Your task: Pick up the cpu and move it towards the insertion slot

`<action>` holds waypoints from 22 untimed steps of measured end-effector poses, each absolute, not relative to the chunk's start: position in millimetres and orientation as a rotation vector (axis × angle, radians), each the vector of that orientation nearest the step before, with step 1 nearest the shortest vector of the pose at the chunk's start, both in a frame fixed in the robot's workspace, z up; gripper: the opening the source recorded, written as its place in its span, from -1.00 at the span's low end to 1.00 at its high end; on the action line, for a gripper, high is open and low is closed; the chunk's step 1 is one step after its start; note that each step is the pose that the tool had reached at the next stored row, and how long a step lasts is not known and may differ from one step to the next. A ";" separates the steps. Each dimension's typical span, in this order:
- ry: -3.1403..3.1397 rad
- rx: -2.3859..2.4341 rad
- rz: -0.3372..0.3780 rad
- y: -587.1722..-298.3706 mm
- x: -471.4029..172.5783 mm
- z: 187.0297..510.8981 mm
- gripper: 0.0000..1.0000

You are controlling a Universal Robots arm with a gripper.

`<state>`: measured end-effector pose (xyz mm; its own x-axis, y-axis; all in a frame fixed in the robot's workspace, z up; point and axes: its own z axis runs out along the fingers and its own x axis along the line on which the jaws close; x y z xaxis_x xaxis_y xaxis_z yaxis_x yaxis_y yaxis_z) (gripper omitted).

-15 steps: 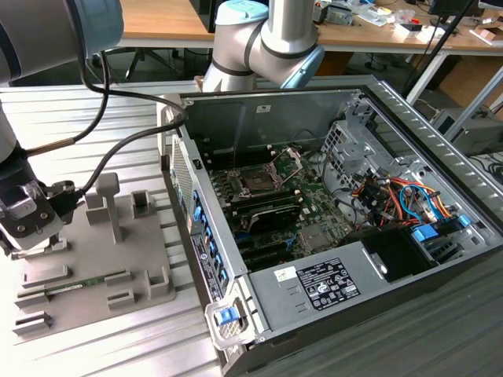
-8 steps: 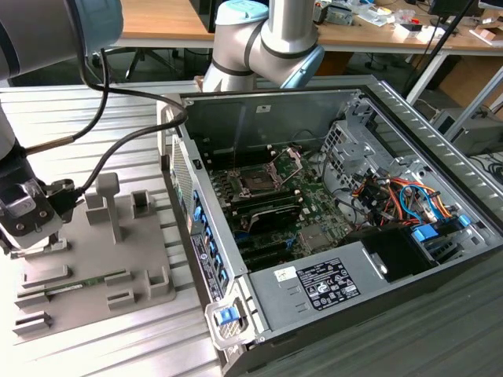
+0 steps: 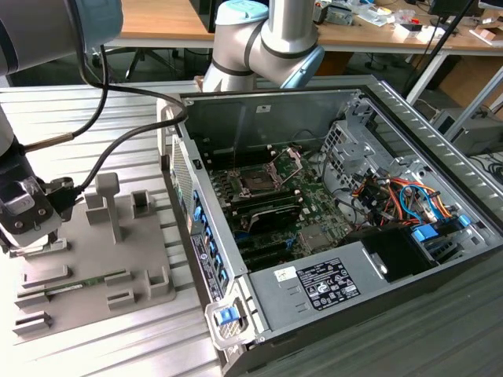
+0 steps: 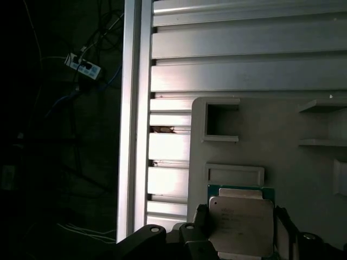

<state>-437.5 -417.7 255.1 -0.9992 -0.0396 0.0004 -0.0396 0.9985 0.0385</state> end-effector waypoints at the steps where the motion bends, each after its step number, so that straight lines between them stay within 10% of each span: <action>1: -3.139 0.062 -0.061 -417.6 -437.5 255.5 0.10; 22: -3.139 0.062 -0.060 -417.6 -437.5 267.9 0.10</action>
